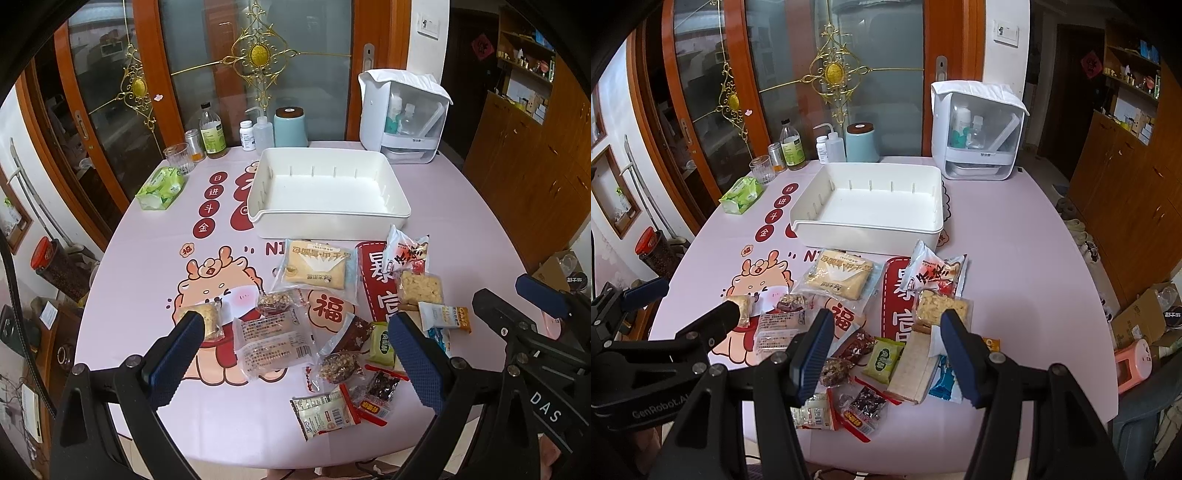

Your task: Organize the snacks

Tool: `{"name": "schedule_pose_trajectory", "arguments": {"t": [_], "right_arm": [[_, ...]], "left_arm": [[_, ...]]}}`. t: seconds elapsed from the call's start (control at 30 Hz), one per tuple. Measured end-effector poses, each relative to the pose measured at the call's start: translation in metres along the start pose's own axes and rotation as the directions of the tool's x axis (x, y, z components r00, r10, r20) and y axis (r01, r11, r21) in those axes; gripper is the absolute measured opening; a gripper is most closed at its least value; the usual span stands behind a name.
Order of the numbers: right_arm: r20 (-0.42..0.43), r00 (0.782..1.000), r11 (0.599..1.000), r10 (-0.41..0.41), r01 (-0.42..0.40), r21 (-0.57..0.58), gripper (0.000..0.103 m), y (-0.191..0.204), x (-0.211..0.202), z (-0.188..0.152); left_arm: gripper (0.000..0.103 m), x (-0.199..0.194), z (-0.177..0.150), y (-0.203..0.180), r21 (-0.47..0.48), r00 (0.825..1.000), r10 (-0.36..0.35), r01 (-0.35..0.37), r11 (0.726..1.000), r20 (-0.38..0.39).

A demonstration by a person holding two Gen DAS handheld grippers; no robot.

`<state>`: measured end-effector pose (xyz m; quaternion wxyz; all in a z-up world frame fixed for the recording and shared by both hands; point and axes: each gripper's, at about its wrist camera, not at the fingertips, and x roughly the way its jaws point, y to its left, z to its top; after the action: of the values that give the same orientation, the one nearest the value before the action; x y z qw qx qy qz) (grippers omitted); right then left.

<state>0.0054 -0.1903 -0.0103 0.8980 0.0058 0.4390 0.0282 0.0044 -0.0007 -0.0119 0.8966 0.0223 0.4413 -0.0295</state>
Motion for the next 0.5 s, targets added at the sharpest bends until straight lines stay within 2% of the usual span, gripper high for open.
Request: {"name": "schedule_pose_trajectory", "arguments": {"t": [0.5], "right_arm": [[0.001,1.0,1.0,-0.002,0.002,0.004,0.06,0.0009,-0.0013,0.0011]], "left_arm": [[0.099,0.0029,-0.0006,0.0004,0.003,1.0,0.006,-0.006,1.0,-0.008]]}}
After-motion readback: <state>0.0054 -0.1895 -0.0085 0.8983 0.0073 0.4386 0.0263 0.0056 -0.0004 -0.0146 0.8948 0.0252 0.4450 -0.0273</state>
